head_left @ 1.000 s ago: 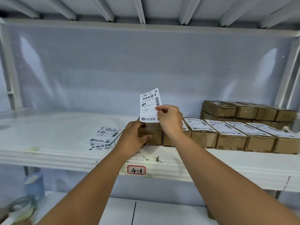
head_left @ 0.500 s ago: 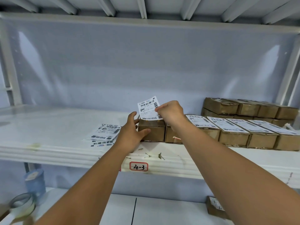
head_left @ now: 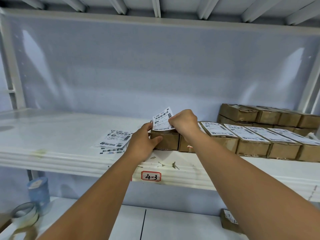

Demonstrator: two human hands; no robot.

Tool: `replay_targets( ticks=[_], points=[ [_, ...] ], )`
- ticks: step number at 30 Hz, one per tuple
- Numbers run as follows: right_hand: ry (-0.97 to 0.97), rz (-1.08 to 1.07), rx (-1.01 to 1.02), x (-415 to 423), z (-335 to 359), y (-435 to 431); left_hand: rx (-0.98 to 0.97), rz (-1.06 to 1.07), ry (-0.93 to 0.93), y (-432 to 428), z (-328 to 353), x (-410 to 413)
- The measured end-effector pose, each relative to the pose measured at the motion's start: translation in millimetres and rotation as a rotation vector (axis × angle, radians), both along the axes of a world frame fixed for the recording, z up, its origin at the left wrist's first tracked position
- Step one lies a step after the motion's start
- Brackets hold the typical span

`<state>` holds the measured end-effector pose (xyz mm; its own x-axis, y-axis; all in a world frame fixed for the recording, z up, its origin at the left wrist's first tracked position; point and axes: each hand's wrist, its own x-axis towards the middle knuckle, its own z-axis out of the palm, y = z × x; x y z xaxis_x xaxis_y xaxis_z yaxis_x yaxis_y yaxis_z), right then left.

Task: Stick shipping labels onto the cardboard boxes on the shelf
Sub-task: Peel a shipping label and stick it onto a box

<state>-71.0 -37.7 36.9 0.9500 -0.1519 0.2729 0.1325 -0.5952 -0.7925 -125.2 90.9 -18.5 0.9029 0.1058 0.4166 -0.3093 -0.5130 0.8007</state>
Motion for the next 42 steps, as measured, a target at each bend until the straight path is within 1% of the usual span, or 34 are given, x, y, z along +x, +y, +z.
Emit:
replay_targets(
  ticks=[6, 14, 33, 42],
  points=[
    [-0.02, 0.003, 0.026, 11, -5, 0, 0.015, 0.01, -0.002, -1, 2, -3],
    [-0.028, 0.016, -0.035, 7, -4, -2, 0.044, 0.022, -0.005, -2, 3, -5],
    [-0.008, 0.023, -0.055, 7, -2, -5, 0.082, 0.023, -0.017, 0, -1, 1],
    [-0.021, 0.042, 0.019, 12, -5, -5, 0.068, 0.014, -0.025, 1, -4, 6]
  ],
)
